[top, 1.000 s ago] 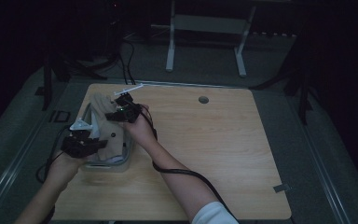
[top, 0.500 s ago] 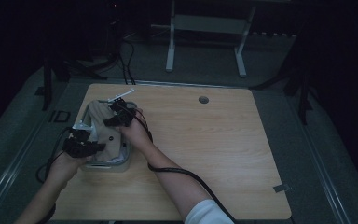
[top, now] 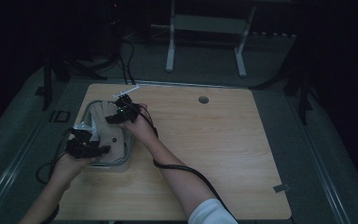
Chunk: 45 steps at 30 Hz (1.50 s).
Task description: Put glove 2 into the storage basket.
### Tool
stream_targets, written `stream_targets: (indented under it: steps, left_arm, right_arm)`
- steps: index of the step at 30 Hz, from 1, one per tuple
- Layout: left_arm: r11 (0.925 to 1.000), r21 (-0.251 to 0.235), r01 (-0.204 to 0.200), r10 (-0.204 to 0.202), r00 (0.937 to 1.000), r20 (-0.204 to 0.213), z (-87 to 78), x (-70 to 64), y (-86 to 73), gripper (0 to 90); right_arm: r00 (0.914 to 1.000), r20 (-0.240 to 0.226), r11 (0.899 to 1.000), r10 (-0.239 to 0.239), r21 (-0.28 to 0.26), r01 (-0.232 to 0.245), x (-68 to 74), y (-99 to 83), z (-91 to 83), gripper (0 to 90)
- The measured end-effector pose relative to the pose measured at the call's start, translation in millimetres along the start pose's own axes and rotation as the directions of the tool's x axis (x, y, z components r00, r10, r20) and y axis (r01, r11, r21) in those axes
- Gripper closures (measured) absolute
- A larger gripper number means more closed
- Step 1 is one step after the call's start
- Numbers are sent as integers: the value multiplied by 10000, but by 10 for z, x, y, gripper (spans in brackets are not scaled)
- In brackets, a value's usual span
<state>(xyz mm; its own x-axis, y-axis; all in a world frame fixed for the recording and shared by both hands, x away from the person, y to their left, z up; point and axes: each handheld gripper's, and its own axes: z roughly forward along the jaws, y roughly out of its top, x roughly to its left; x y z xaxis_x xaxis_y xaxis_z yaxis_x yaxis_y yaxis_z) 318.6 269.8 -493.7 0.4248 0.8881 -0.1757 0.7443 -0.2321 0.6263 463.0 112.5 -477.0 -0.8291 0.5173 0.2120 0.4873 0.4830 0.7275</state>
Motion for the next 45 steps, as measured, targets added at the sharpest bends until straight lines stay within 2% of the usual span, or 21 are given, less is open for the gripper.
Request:
stream_targets:
  steps: [4, 7, 12, 17, 19, 20, 22, 23, 24, 26, 28, 30, 33, 36, 37, 38, 39, 40, 41, 43, 45]
  left_arm:
    - [9999, -169, 35, -39, 9997, -230, -10, -30, 3, 394]
    - [9993, -374, 99, -108, 9997, -239, -46, -52, 3, 378]
    - [9972, -753, 14, -47, 9991, -433, -159, -106, -3, 382]
    - [9936, -1125, 35, -126, 9967, -803, -258, -120, -22, 521]
    - [9912, -1323, 103, -216, 9962, -838, -279, -134, -32, 534]
    - [9895, -1442, 129, -246, 9965, -797, -285, -146, -40, 592]
    - [9873, -1589, 15, -136, 9971, -747, -292, -183, -49, 623]
    - [9836, -1800, -91, -68, 9961, -876, -301, -216, -59, 687]
    - [9828, -1840, -165, -9, 9956, -941, -303, -233, -60, 694]
    - [9786, -2050, -161, -19, 9962, -875, -309, -271, -68, 747]
    - [9740, -2267, -56, -49, 9989, -456, -316, -321, -81, 741]
    - [9703, -2415, -161, 70, 9992, -387, -306, -381, -90, 740]
    - [9685, -2479, -220, 197, 9997, -118, -267, -467, -103, 695]
    - [9665, -2552, -282, 339, 9993, 177, -220, -544, -125, 656]
    - [9665, -2552, -282, 339, 9993, 177, -220, -544, -125, 626]
    - [9651, -2605, -280, 370, 9989, 300, -200, -574, -134, 603]
    - [9629, -2684, -270, 371, 9988, 324, -187, -591, -142, 568]
    - [9617, -2728, -253, 354, 9988, 324, -171, -607, -147, 568]
    - [9603, -2785, -188, 324, 9985, 443, -142, -632, -163, 495]
    - [9581, -2862, -133, 305, 9980, 557, -126, -643, -172, 431]
    - [9564, -2916, -140, 361, 9969, 705, -90, -690, -196, 384]
  right_arm:
    - [9990, 433, 9994, -115, -333, 129, -17, 29, -111, 341]
    - [9990, 431, 9981, -132, -603, 158, -27, 53, -212, 340]
    - [9974, 494, 9965, -527, -624, 558, 26, 57, -340, 370]
    - [9974, 234, 9944, -680, -797, 697, 76, 5, -442, 447]
    - [9968, 120, 9937, -785, -791, 792, 96, -27, -466, 475]
    - [9967, 46, 9941, -814, -723, 815, 103, -47, -476, 544]
    - [9965, 57, 9943, -829, -665, 831, 107, -88, -497, 592]
    - [9972, -120, 9958, -736, -563, 728, 98, -112, -510, 665]
    - [9975, -280, 9971, -643, -435, 630, 88, -144, -522, 669]
    - [9968, -475, 9978, -648, -180, 640, 81, -192, -541, 761]
    - [9948, -571, 9964, -838, -129, 832, 90, -253, -580, 724]
    - [9923, -654, 9944, -1050, -183, 1041, 97, -315, -628, 701]
    - [9866, -830, 9897, -1406, -382, 1379, 97, -404, -707, 572]
    - [9850, -926, 9892, -1458, -256, 1440, 78, -496, -780, 404]
    - [9850, -926, 9892, -1458, -256, 1440, 78, -496, -780, 404]
    - [9847, -940, 9891, -1469, -201, 1457, 33, -579, -837, 265]
    - [9817, -1047, 9872, -1590, -261, 1571, 15, -615, -864, 222]
    - [9817, -1047, 9872, -1590, -261, 1571, 15, -615, -864, 222]
    - [9835, -1033, 9886, -1483, -398, 1449, -26, -674, -917, 210]
    - [9758, -1159, 9824, -1856, -422, 1819, -56, -733, -960, 152]
    - [9776, -934, 9819, -1885, -357, 1859, -79, -791, -998, 161]
